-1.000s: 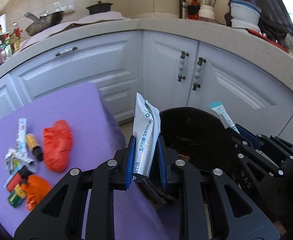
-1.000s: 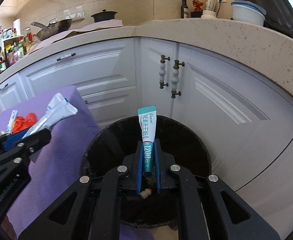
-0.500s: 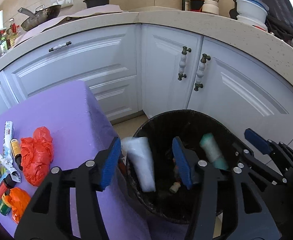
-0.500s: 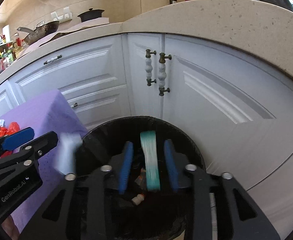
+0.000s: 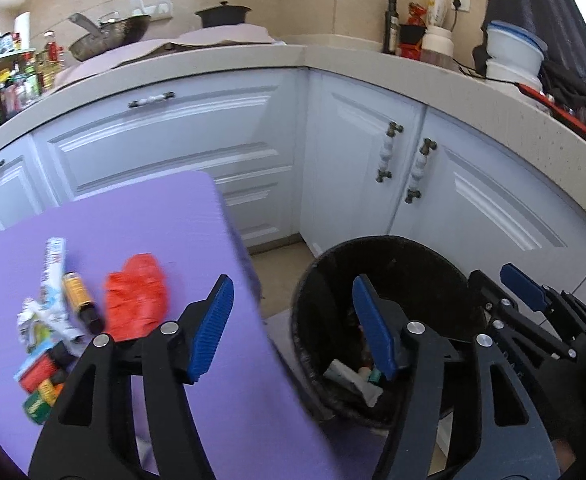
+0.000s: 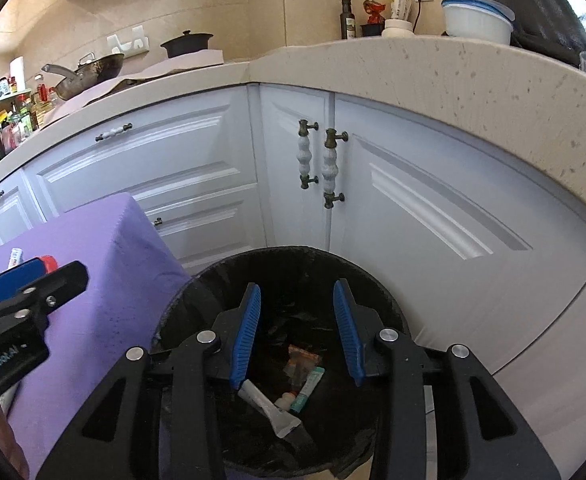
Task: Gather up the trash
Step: 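Move both tools back over the table toward the orange bag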
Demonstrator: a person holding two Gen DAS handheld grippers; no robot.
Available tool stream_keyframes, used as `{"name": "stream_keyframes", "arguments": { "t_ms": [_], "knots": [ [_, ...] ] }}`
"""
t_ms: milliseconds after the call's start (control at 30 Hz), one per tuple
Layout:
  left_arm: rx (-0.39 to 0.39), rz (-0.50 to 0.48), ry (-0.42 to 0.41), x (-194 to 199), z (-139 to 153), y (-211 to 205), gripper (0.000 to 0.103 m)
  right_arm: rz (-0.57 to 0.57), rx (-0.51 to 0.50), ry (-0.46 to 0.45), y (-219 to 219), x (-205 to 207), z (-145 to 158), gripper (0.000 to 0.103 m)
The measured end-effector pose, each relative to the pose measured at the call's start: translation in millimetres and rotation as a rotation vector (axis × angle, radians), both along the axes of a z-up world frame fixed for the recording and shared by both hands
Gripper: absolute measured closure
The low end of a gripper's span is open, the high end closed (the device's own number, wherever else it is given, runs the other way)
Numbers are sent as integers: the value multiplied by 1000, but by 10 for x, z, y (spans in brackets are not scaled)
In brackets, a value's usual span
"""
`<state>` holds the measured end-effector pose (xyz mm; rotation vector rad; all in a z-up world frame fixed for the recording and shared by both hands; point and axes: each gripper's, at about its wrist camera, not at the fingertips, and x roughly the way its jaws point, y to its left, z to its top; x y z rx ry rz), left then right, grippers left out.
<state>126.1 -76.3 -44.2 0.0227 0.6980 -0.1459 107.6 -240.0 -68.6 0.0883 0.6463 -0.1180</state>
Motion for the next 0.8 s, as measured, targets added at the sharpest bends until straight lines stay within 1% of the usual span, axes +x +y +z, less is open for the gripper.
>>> {"name": "stream_keyframes", "arguments": {
  "t_ms": [167, 267, 367, 500, 800],
  "knots": [
    [3, 53, -11, -217, 84, 318, 40, 36, 3, -13, 184, -102, 85, 64],
    [11, 87, -15, -352, 121, 522, 39, 61, 7, -19, 317, -161, 128, 62],
    [21, 128, -23, -498, 155, 746, 35, 95, 12, -28, 498, -220, 176, 61],
    [36, 190, -32, -685, 183, 1051, 34, 155, 16, -32, 771, -293, 221, 59],
    [35, 326, -23, -1047, 158, 1709, 34, 303, 0, -21, 1443, -469, 223, 57]
  ]
}}
